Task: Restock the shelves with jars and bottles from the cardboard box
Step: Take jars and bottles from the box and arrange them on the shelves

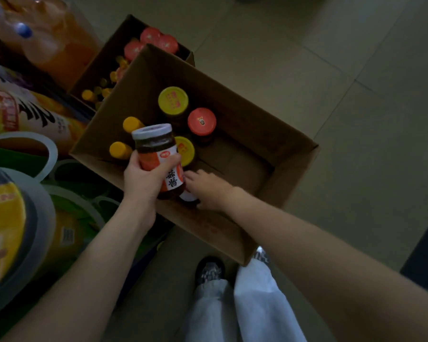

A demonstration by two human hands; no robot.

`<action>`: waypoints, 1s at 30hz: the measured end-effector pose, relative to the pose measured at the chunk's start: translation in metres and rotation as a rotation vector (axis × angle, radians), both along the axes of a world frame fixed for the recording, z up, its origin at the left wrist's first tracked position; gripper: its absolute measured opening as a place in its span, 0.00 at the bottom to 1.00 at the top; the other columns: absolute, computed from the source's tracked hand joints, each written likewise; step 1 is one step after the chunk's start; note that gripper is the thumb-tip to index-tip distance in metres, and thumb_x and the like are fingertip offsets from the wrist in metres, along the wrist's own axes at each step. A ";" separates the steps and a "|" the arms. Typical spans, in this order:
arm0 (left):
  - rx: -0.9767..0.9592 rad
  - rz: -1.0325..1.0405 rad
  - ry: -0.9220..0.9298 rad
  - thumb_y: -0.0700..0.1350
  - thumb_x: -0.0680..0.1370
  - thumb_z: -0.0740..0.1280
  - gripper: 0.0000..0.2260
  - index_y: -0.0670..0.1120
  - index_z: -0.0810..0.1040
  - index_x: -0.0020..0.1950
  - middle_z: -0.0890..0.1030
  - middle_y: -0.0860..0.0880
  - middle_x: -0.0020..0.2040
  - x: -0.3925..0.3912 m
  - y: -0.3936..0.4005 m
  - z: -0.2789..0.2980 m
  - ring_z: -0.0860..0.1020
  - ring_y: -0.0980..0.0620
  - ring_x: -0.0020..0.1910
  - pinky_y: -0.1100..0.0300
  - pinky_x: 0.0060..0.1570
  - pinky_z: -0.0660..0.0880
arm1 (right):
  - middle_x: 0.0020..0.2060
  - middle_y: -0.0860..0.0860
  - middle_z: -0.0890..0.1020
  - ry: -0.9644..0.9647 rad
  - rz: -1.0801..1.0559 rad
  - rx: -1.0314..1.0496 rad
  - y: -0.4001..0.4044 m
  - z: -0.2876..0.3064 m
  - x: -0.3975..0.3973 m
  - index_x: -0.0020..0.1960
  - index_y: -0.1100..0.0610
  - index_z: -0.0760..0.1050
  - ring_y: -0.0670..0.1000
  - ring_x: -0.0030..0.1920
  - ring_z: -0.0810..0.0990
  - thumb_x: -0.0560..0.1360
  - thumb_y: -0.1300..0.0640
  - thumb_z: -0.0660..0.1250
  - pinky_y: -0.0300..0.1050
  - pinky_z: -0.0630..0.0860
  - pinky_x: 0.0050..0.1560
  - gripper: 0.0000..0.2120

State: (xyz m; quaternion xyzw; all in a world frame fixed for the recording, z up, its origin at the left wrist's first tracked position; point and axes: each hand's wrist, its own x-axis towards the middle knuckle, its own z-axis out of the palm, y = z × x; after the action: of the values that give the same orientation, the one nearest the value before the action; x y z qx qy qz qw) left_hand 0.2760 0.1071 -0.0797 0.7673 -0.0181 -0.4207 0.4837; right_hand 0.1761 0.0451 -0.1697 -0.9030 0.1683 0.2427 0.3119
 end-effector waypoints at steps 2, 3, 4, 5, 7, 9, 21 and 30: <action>0.013 -0.035 -0.062 0.42 0.68 0.74 0.22 0.52 0.72 0.60 0.79 0.52 0.51 -0.001 -0.001 -0.009 0.78 0.54 0.51 0.60 0.47 0.75 | 0.70 0.55 0.63 -0.053 -0.008 -0.153 0.015 -0.016 0.012 0.74 0.58 0.57 0.58 0.64 0.67 0.78 0.60 0.60 0.53 0.69 0.61 0.27; 0.015 -0.033 -0.071 0.42 0.68 0.74 0.24 0.51 0.72 0.61 0.79 0.51 0.53 -0.002 -0.001 -0.013 0.78 0.54 0.52 0.59 0.48 0.75 | 0.69 0.56 0.64 -0.076 -0.050 -0.177 0.020 -0.021 0.016 0.74 0.58 0.57 0.59 0.63 0.67 0.79 0.61 0.57 0.52 0.69 0.61 0.24; 0.018 -0.028 -0.078 0.42 0.68 0.74 0.24 0.50 0.72 0.63 0.79 0.51 0.54 -0.003 -0.001 -0.016 0.77 0.53 0.52 0.59 0.49 0.75 | 0.69 0.56 0.64 -0.090 -0.093 -0.155 0.022 -0.023 0.017 0.74 0.59 0.57 0.59 0.63 0.67 0.80 0.61 0.56 0.52 0.68 0.62 0.23; 0.025 -0.027 -0.082 0.42 0.68 0.74 0.25 0.50 0.72 0.63 0.78 0.51 0.54 -0.004 -0.001 -0.018 0.77 0.53 0.52 0.59 0.49 0.74 | 0.68 0.56 0.65 -0.094 -0.115 -0.124 0.023 -0.024 0.016 0.74 0.59 0.57 0.59 0.62 0.68 0.80 0.62 0.56 0.52 0.68 0.62 0.24; 0.030 -0.035 -0.096 0.42 0.69 0.74 0.23 0.51 0.71 0.61 0.78 0.52 0.52 -0.008 -0.002 -0.017 0.77 0.53 0.52 0.61 0.47 0.74 | 0.67 0.56 0.65 -0.104 -0.156 -0.054 0.017 -0.017 0.004 0.74 0.58 0.56 0.59 0.60 0.69 0.77 0.61 0.62 0.54 0.71 0.60 0.28; 0.031 -0.037 -0.114 0.43 0.69 0.74 0.23 0.52 0.71 0.61 0.77 0.53 0.52 -0.019 -0.004 -0.008 0.75 0.54 0.52 0.61 0.47 0.72 | 0.62 0.55 0.66 -0.081 -0.261 0.028 -0.001 0.003 -0.017 0.70 0.56 0.60 0.59 0.58 0.72 0.71 0.58 0.71 0.55 0.73 0.56 0.32; -0.318 -0.586 0.155 0.42 0.68 0.72 0.18 0.48 0.74 0.57 0.81 0.44 0.54 -0.149 -0.098 0.274 0.79 0.45 0.51 0.48 0.55 0.75 | 0.51 0.44 0.74 0.050 -0.788 0.086 -0.111 0.452 -0.234 0.53 0.45 0.70 0.46 0.49 0.75 0.64 0.49 0.77 0.40 0.76 0.43 0.22; -0.777 -1.387 0.495 0.47 0.66 0.74 0.16 0.46 0.77 0.51 0.84 0.48 0.41 -0.356 -0.057 0.581 0.82 0.51 0.38 0.58 0.40 0.80 | 0.51 0.44 0.75 0.050 -1.216 -0.281 0.115 0.818 -0.408 0.52 0.43 0.71 0.35 0.41 0.77 0.64 0.51 0.77 0.31 0.74 0.38 0.21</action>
State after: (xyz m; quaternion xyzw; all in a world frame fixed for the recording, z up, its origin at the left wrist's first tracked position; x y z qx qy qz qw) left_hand -0.0804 0.0499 0.5008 0.2457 -0.5237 -0.7438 0.3349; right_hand -0.2324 0.1601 0.6488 -0.6719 0.6899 0.0183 0.2686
